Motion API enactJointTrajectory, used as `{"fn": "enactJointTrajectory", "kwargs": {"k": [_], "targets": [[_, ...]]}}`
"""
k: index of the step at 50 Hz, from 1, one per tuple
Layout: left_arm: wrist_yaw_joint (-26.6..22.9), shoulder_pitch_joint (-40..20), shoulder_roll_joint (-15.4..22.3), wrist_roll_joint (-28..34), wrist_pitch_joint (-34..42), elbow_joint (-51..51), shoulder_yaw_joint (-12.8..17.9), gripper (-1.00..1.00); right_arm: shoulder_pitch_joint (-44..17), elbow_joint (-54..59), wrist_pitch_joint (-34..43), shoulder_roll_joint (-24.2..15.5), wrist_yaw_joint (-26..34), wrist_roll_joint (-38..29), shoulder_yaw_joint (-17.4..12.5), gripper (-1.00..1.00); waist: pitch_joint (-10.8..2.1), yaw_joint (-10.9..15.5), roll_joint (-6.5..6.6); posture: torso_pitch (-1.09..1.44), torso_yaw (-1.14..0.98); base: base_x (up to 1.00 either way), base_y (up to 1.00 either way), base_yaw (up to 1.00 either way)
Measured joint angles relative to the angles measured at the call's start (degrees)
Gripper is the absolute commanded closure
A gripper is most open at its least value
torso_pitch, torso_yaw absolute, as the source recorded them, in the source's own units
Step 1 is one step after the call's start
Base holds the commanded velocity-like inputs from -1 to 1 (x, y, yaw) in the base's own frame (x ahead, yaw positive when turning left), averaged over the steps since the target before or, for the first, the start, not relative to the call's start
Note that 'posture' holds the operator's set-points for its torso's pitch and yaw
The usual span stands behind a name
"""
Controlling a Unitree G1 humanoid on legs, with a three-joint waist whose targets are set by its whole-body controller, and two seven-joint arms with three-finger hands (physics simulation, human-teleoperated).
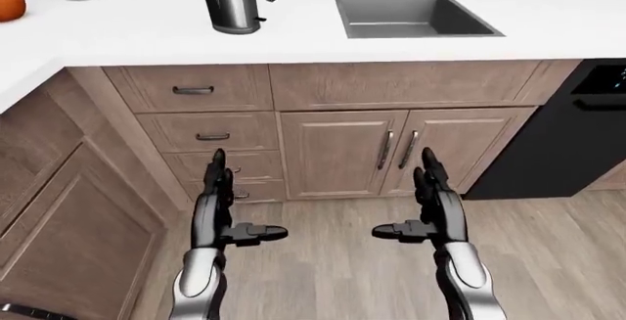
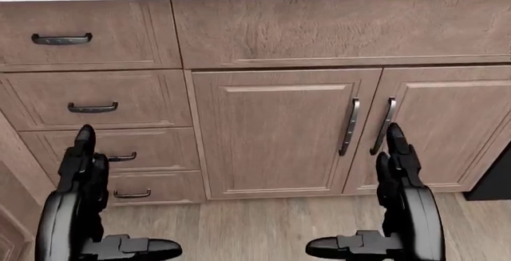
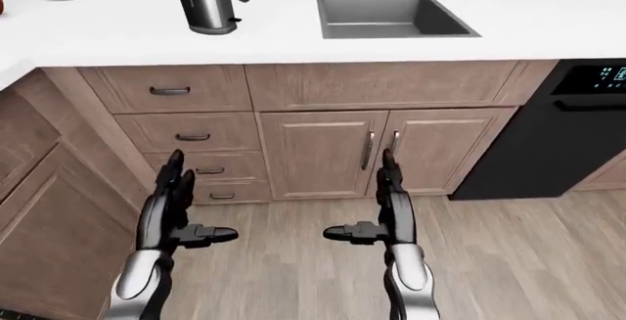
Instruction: Close the lid of the electric kettle.
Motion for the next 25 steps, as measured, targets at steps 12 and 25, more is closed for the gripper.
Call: {"fn": "enactJointTrajectory", "kwargs": {"k": [12,25], "targets": [[0.3,-2.6,3.2,-6.5,19.3,-23.2,12.2,-1.0,0.7,-17.3,12.0,-2.5,0.8,4.8,-9.1,-1.0,0.28,0.0,0.21,0.0,0.0,0.0,0.0,0.0],[14.0,-14.0,21.3,-37.5,45.0,-42.2,41.9,-1.0,-6.8,-45.8,39.1,-11.8,-0.7,19.5,-32.5,-1.0,1.15,0.0,0.4,0.0,0.0,0.0,0.0,0.0]]}}
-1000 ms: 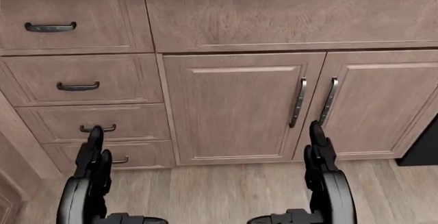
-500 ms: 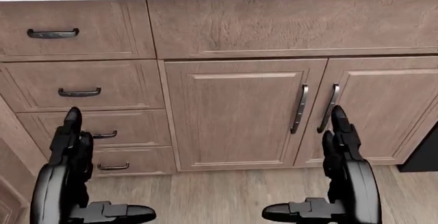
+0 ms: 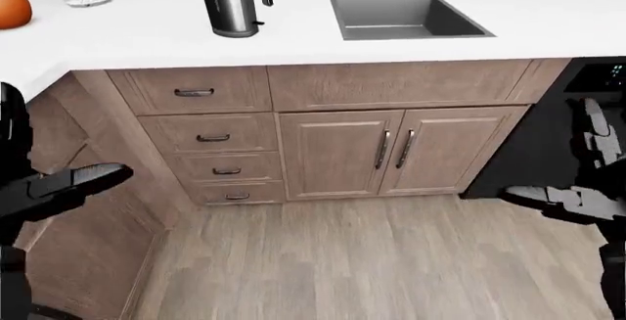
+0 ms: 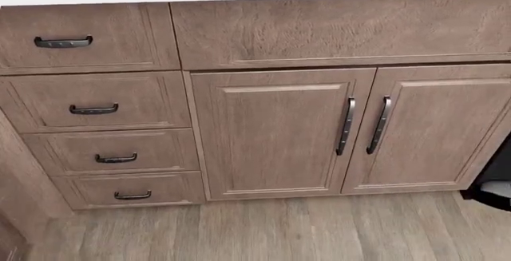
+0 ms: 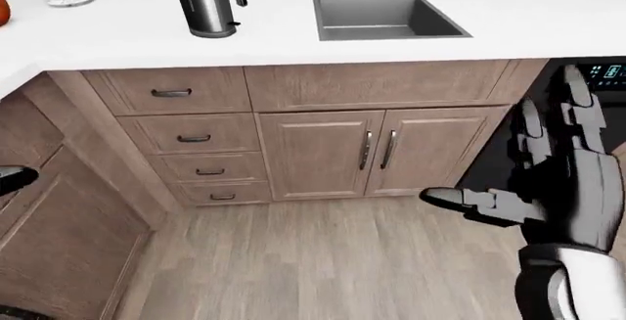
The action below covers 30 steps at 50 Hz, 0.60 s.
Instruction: Close the lid of the electric kettle.
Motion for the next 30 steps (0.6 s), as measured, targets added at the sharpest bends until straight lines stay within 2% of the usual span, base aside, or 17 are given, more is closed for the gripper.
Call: {"fn": "enactJointTrajectory", "kwargs": {"k": [2,4,7,9,13,16,19,23,26,30], "targets": [[6.2,-0.7,6.6,-10.7,2.4,0.0,6.6,-1.0,-2.2,-3.6,5.5,-3.7,-1.6,4.9,-5.6,-1.0,0.42,-0.1,0.1,0.0,0.0,0.0,0.0,0.0],[13.2,0.9,13.7,-21.3,1.5,1.0,11.5,-1.0,-3.7,-6.1,9.3,-7.4,-3.7,10.1,-10.8,-1.0,0.68,-0.1,0.2,0.0,0.0,0.0,0.0,0.0],[20.3,4.8,20.9,-31.6,-2.3,1.9,15.7,-1.0,-4.4,-6.6,13.0,-14.5,-8.8,21.1,-17.7,-1.0,1.34,0.1,0.41,0.0,0.0,0.0,0.0,0.0],[22.8,6.4,23.5,-35.8,-4.3,2.6,17.9,-1.0,-3.8,-6.1,14.5,-19.7,-13.7,30.0,-22.3,-1.0,1.81,0.3,0.5,0.0,0.0,0.0,0.0,0.0],[23.7,8.3,24.8,-38.5,-6.5,3.9,20.1,-1.0,0.4,-4.1,13.6,-28.7,-22.5,46.1,-30.2,-1.0,2.66,0.5,0.53,0.0,0.0,0.0,0.0,0.0],[23.0,9.2,24.8,-38.6,-6.8,5.3,21.6,-1.0,4.1,-2.0,11.5,-33.9,-27.2,55.5,-36.6,-1.0,3.1,0.3,0.22,0.0,0.0,0.0,0.0,0.0],[22.8,10.0,25.7,-39.4,-6.4,6.4,23.9,-1.0,6.9,-0.2,10.4,-37.4,-29.3,61.3,-43.0,-1.0,3.4,0.2,-0.21,0.0,0.0,0.0,0.0,0.0],[23.7,10.8,29.1,-42.9,-5.4,8.1,29.3,-1.0,9.0,1.5,10.7,-41.1,-30.4,66.2,-49.5,-1.0,3.58,0.0,-0.63,0.0,0.0,0.0,0.0,0.0],[24.4,11.1,30.8,-44.8,-5.7,8.5,32.0,-1.0,9.2,1.8,10.9,-42.2,-30.9,68.2,-51.8,-1.0,3.46,0.0,-0.68,0.0,0.0,0.0,0.0,0.0],[24.2,11.6,30.5,-45.2,-6.0,8.3,32.3,-1.0,9.5,1.7,11.2,-41.5,-30.1,68.6,-51.7,-1.0,3.49,0.1,-0.44,0.0,0.0,0.0,0.0,0.0]]}}
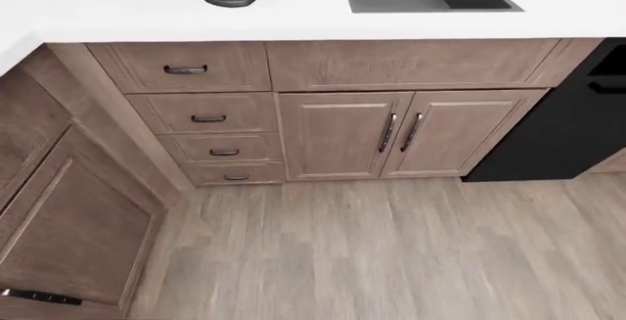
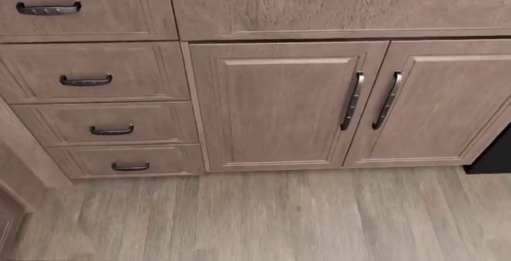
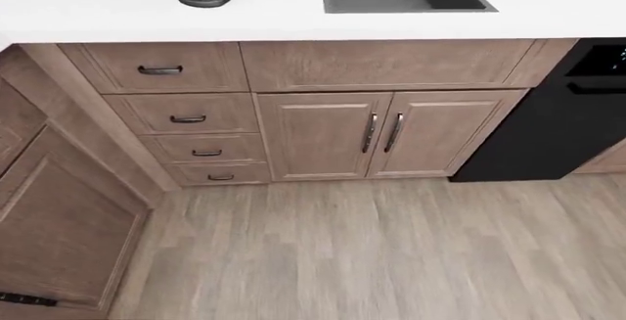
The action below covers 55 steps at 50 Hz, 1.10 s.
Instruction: Close the lid of the electric kettle.
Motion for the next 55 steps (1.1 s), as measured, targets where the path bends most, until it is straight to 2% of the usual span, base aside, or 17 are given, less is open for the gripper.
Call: {"fn": "enactJointTrajectory", "kwargs": {"k": [5,9,14,17,20,22,23,25,29,39,41,44,46,49,51,53,55], "targets": [[-1.6,0.3,-2.4,2.4,0.0,-0.9,-2.8,-1.0,0.6,-1.6,-0.3,2.8,2.7,-2.9,1.0,-1.0,0.15,0.1,0.27,0.0,0.0,0.0,0.0,0.0],[-2.3,0.0,-2.7,3.5,0.5,-0.6,-3.6,-1.0,0.8,-2.1,-0.3,2.9,4.1,-5.4,1.7,-1.0,0.25,-0.1,0.28,0.0,0.0,0.0,0.12,0.0],[-3.0,0.0,-2.8,4.4,0.7,-1.6,-3.8,-1.0,0.6,-1.6,0.2,3.2,4.3,-6.9,1.6,-1.0,-2.07,-0.2,-1.8,0.0,0.0,0.0,0.5,0.0],[-3.3,-0.3,-2.6,5.4,0.2,-2.0,-3.1,-1.0,0.5,-1.8,-0.3,3.3,4.4,-7.5,1.3,-1.0,-2.28,-0.1,-0.26,0.0,0.0,0.0,0.49,0.0],[-3.4,-0.3,-2.7,5.7,0.2,-2.2,-3.1,-1.0,0.7,-1.8,-0.4,3.4,4.5,-7.4,1.3,-1.0,-1.7,-0.3,2.29,0.0,0.0,0.0,0.49,0.0],[-3.6,-0.4,-2.7,5.8,0.4,-2.2,-3.5,-1.0,0.7,-1.8,-0.3,3.6,4.6,-7.4,1.5,-1.0,-2.07,-0.3,4.15,0.0,0.0,0.0,0.49,0.0],[-3.7,-0.3,-3.2,5.9,0.5,-1.9,-3.7,-1.0,0.6,-2.3,-0.1,4.2,4.8,-7.2,2.1,-1.0,-1.86,0.2,3.33,0.0,0.0,0.0,0.49,0.0],[-3.6,0.0,-3.9,6.1,1.2,-1.1,-4.1,-1.0,0.9,-3.0,0.3,4.4,5.3,-6.9,2.7,-1.0,-1.34,0.8,3.02,0.0,0.0,0.0,0.48,0.0],[-3.7,-0.2,-3.6,6.8,1.0,-1.6,-3.6,-1.0,0.8,-2.6,-0.3,4.1,5.4,-7.2,1.8,-1.0,-2.17,0.6,1.32,0.0,0.0,0.0,0.34,0.0],[-3.5,-0.5,-3.2,6.7,1.0,-1.5,-3.9,-1.0,0.8,-2.5,-0.6,3.8,5.4,-7.5,2.2,-1.0,-1.78,0.6,-2.24,0.0,0.0,0.0,0.28,0.0],[-3.6,-0.5,-3.7,6.6,1.2,-2.0,-4.6,-1.0,0.7,-2.2,-0.5,4.7,5.6,-8.1,2.5,-1.0,-1.42,0.1,-0.6,0.0,0.0,0.0,0.28,0.0],[-3.9,-0.6,-3.3,6.3,1.4,-2.3,-5.1,-1.0,0.9,-1.7,0.1,5.1,5.7,-8.9,2.7,-1.0,-2.11,-0.4,-1.45,0.0,0.0,0.0,0.28,0.0],[-4.0,-0.8,-3.1,6.5,1.1,-2.3,-4.8,-1.0,0.8,-1.7,-0.1,4.5,5.6,-9.2,2.3,-1.0,-2.44,-0.4,-0.98,0.0,0.0,0.0,0.27,0.0],[-4.0,-0.8,-3.2,6.8,0.6,-2.4,-4.4,-1.0,0.7,-2.2,-0.8,4.5,5.8,-9.3,1.9,-1.0,-1.74,-0.6,1.59,0.0,0.0,0.0,0.28,0.0],[-3.9,-0.9,-3.1,6.8,0.5,-2.2,-4.4,-1.0,0.7,-2.3,-0.8,4.5,5.9,-9.1,2.0,-1.0,-1.97,-0.4,3.3,0.0,0.0,0.0,0.29,0.0],[-3.8,-0.6,-3.9,6.9,0.9,-1.4,-4.7,-1.0,0.8,-3.1,-0.3,5.2,6.2,-8.6,3.0,-1.0,-1.47,0.4,2.54,0.0,0.0,0.0,0.28,0.0],[-3.5,-0.4,-3.9,7.1,1.5,-0.8,-4.6,-1.0,1.0,-3.2,0.0,4.9,6.5,-8.3,3.1,-1.0,-1.81,0.7,2.26,0.0,0.0,0.0,0.28,0.0]]}}
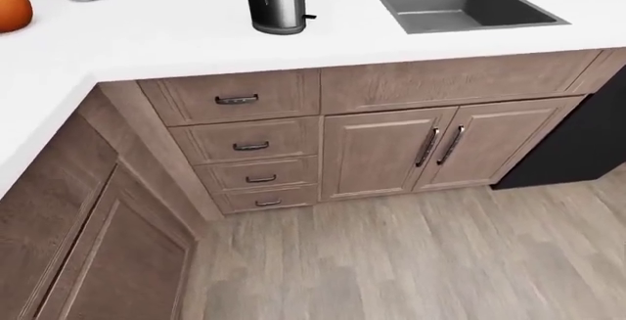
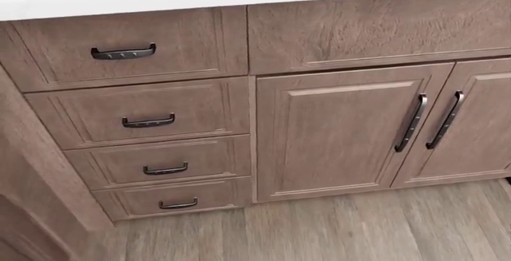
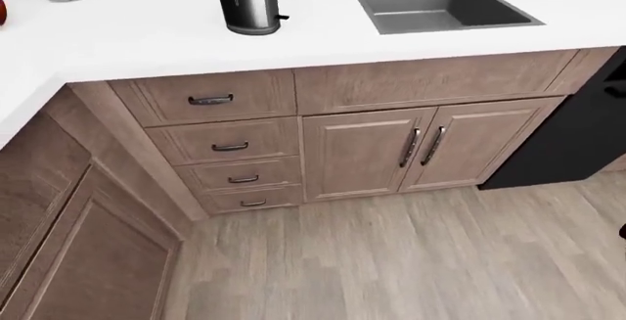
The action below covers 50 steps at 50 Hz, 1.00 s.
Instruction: Close the lid of the electric kettle.
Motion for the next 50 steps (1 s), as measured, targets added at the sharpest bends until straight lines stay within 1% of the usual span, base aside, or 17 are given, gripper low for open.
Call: {"fn": "enactJointTrajectory", "kwargs": {"k": [2,7,8,9,10,13,15,18,20,23,25,28,30,35,44,47,50], "targets": [[0.0,-0.1,0.4,0.1,-0.1,-0.3,0.4,-1.0,-0.1,0.1,-0.3,0.1,0.1,-0.3,-0.4,-1.0,-0.38,-0.1,-1.13,0.0,0.0,0.0,0.28,0.0],[-0.4,-0.2,0.6,0.0,-0.8,-0.9,0.7,-1.0,-0.1,0.4,-0.9,-0.4,-0.3,-0.6,-1.1,-1.0,0.19,-0.2,-4.41,0.0,0.0,0.0,0.28,0.0],[-0.5,-0.2,0.4,0.0,-0.8,-1.0,0.6,-1.0,-0.1,0.5,-0.9,-0.5,-0.4,-0.6,-1.1,-1.0,0.25,-0.3,-4.69,0.0,0.0,0.0,0.28,0.0],[-0.6,-0.2,-0.1,-0.1,-0.7,-1.3,0.2,-1.0,-0.1,0.7,-0.8,-0.2,-0.4,-0.6,-1.0,-1.0,0.59,-0.8,-3.76,0.0,0.0,0.0,0.27,0.0],[-0.7,-0.1,-0.3,-0.2,-0.4,-1.4,-0.2,-1.0,-0.1,0.9,-0.5,0.1,-0.5,-0.6,-0.8,-1.0,0.73,-1.1,-3.52,0.0,0.0,0.0,0.28,0.0],[-0.8,0.0,0.2,-0.7,0.1,-1.4,-0.5,-1.0,0.0,1.3,0.1,0.3,-0.6,-1.1,-0.3,-1.0,-0.19,-1.3,-4.16,0.0,0.0,0.0,0.28,0.0],[-0.7,-0.2,0.6,-0.7,-0.2,-1.4,0.1,-1.0,-0.2,1.1,-0.3,-0.2,-0.6,-1.2,-0.6,-1.0,-0.3,-1.2,-3.38,0.0,0.0,0.0,0.28,0.0],[-0.6,-0.4,0.5,-0.2,-0.8,-1.6,0.2,-1.0,-0.3,0.8,-0.9,0.0,-0.4,-1.5,-0.7,-1.0,0.15,-1.3,-0.86,0.0,0.0,0.0,0.27,0.0],[-0.7,-0.5,0.7,0.1,-1.0,-1.6,-0.1,-1.0,-0.5,1.1,-1.0,-0.1,-0.5,-1.5,-0.3,-1.0,0.4,-1.6,1.64,0.0,0.0,0.0,0.0,0.0],[-0.6,-0.3,-0.3,0.5,-0.7,-0.6,-0.4,-1.0,-0.4,1.0,-0.9,0.6,-1.5,0.4,0.1,-1.0,2.25,-1.2,0.08,0.0,0.0,0.0,0.0,0.0],[-0.3,-0.3,-0.2,0.7,-0.2,-0.2,-0.8,-1.0,-0.3,1.5,-0.9,-0.3,-2.4,1.5,0.1,-1.0,2.48,-0.9,-1.0,0.0,0.0,0.0,0.0,0.0],[-0.4,-0.6,0.1,0.9,-0.6,-0.8,-0.8,-1.0,-0.5,1.4,-2.0,-0.7,-2.7,1.6,-0.2,-1.0,2.33,-0.5,-4.02,0.0,0.0,0.0,0.0,0.0],[-0.6,-0.6,-0.7,1.1,-0.7,-1.2,-1.2,-1.0,-0.5,1.3,-2.4,-0.2,-2.8,1.3,-0.1,-1.0,2.63,-0.6,-3.99,0.0,0.0,0.0,0.0,0.0],[-0.8,-0.6,-0.5,1.1,-0.5,-1.0,-1.4,-1.0,-0.4,1.4,-2.4,-0.3,-3.1,1.7,0.2,-1.0,2.09,-0.6,-3.17,0.0,0.0,0.0,0.0,0.0],[-0.8,-0.7,-0.3,1.1,-0.7,-1.3,-1.3,-1.0,-0.6,2.0,-1.3,-0.8,-4.5,2.8,1.1,-1.0,1.9,-0.6,-2.08,0.0,0.0,0.01,0.0,0.0],[-0.3,-0.6,0.1,0.4,-0.2,-1.1,-1.1,-1.0,-0.6,2.0,-0.8,-0.9,-4.7,3.4,1.4,-1.0,1.1,-0.4,-2.44,0.0,0.0,0.15,0.0,0.0],[-0.2,-0.5,-0.3,0.7,-0.5,-1.1,-0.6,-1.0,-0.7,1.5,-1.1,-0.9,-4.7,3.7,1.0,-1.0,0.8,-0.3,-2.97,0.0,0.0,0.21,0.0,0.0]]}}
